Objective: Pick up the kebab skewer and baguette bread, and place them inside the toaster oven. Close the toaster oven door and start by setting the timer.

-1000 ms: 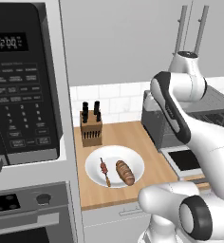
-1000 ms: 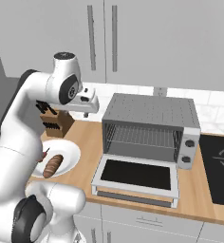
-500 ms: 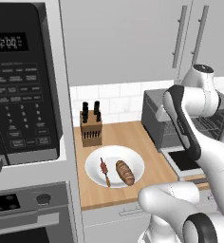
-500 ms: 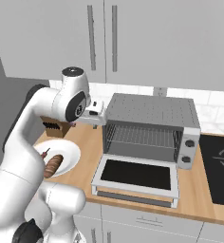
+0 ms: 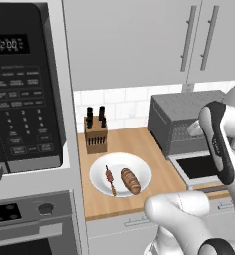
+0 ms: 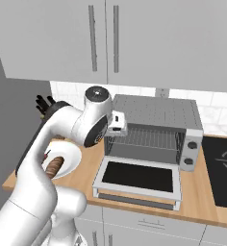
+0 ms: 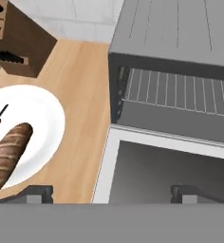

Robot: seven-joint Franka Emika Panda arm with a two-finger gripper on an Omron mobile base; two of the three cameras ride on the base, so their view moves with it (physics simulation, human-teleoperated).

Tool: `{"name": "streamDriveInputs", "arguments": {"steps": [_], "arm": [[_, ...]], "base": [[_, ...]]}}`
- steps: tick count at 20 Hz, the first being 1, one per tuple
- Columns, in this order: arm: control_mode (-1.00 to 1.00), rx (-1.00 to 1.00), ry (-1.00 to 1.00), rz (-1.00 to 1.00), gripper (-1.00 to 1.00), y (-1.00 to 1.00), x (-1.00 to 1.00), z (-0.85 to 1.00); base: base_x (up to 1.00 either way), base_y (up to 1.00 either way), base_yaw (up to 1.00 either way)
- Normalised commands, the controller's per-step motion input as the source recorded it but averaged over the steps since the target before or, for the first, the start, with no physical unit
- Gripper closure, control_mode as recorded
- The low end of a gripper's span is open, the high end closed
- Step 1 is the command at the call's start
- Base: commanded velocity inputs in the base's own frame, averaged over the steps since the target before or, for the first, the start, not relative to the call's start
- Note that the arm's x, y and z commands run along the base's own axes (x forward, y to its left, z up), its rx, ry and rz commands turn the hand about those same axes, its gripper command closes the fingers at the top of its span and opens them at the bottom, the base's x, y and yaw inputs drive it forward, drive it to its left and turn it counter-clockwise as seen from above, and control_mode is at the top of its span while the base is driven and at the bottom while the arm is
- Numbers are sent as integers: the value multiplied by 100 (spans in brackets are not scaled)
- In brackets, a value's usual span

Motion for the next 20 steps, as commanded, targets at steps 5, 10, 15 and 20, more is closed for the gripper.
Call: {"name": "streamDriveInputs", "arguments": {"steps": [5,10,15,20], "arm": [[-100,-5,-47,50,-100,-75,-4,-39],[-100,-1,-35,45,-100,-65,2,-55],[-100,0,-16,24,-100,-46,44,-21],[-100,0,-1,6,-100,-7,76,-1]], "base": [[0,0,0],[0,0,0],[0,0,0],[0,0,0]]}}
